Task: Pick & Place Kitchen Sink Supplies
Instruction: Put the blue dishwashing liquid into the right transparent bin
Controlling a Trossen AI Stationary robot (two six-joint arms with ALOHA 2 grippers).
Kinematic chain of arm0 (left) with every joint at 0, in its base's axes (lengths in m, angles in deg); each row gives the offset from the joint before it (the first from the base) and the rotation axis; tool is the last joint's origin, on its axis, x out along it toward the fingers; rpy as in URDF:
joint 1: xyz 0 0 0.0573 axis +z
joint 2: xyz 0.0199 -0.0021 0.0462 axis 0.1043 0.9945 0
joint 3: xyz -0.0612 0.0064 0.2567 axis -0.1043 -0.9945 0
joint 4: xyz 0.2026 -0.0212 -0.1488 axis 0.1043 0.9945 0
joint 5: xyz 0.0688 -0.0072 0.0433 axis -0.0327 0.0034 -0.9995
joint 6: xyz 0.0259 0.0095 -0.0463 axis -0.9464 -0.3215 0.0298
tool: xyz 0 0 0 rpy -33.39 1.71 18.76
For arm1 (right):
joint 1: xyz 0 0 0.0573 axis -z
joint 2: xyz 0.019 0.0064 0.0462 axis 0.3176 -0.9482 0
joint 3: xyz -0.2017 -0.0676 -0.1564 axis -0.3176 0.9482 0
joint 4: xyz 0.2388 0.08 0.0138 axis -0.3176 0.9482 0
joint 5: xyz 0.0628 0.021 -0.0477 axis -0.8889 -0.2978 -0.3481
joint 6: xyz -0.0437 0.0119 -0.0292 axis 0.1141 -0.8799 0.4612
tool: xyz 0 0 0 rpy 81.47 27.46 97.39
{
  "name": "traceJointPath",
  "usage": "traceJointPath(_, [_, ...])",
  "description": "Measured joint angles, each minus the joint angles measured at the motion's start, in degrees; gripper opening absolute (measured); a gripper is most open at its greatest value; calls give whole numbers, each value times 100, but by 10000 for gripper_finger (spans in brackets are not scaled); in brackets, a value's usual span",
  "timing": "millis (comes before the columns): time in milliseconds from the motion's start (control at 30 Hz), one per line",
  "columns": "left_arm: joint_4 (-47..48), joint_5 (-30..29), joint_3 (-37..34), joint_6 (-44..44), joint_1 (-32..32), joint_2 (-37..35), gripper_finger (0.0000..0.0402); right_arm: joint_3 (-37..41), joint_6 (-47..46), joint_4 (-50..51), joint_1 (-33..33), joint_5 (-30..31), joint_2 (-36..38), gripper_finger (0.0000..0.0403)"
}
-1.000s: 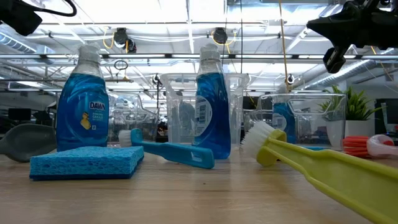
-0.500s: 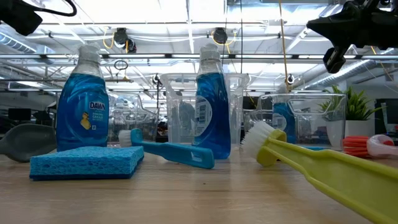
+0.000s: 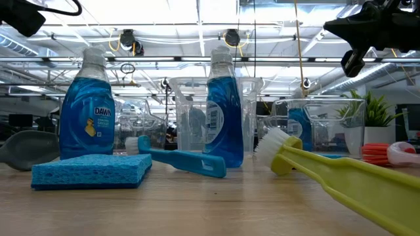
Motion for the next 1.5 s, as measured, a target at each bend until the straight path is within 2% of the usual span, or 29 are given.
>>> traceJointPath(100, [-2, -10, 2, -40, 0, -2, 140, 0, 0, 0, -1, 0, 2, 0])
traceJointPath(633, [14, 57, 129, -446, -1, 0, 140, 0, -2, -2, 1, 0, 1, 0])
traceJointPath(1200, [-13, -65, 1815, -1205, -1, -4, 140, 0, -2, -2, 1, 0, 0, 0])
traceJointPath(1500, [-319, -59, 2244, -1305, -2, 6, 140, 0, -2, -2, 1, 0, 0, 0])
